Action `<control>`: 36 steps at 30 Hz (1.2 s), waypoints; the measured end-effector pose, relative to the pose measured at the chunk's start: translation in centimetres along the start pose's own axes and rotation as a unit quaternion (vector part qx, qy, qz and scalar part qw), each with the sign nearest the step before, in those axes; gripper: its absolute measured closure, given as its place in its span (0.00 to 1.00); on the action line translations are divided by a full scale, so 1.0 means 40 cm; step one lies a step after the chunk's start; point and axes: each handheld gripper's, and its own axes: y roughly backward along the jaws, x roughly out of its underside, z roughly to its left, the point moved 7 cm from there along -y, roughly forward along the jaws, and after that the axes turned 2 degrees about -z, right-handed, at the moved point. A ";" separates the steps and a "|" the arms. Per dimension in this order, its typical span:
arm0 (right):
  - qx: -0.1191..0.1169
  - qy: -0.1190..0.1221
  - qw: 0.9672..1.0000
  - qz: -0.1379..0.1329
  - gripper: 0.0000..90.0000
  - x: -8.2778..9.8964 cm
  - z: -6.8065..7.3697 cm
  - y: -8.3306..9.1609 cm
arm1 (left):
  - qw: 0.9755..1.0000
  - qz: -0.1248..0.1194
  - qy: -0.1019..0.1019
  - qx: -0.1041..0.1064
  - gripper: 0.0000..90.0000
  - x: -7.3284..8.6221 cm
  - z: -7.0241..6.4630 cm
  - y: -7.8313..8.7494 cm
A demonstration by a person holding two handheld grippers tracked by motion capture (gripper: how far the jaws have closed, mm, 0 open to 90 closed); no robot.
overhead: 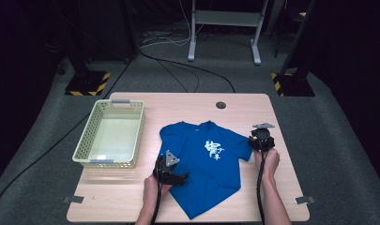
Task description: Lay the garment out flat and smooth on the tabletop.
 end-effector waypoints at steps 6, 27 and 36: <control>-0.119 -0.013 0.993 -0.020 0.39 0.012 0.111 0.037 | 1.000 0.000 -0.001 -0.001 0.17 0.000 0.000 0.000; -0.150 0.045 0.988 -0.011 0.00 0.104 0.225 0.017 | 1.000 -0.002 -0.016 0.001 0.16 0.004 -0.025 0.006; -0.147 0.041 0.988 -0.012 0.00 0.127 0.157 0.030 | 1.000 0.000 -0.018 0.010 0.16 -0.016 -0.059 -0.018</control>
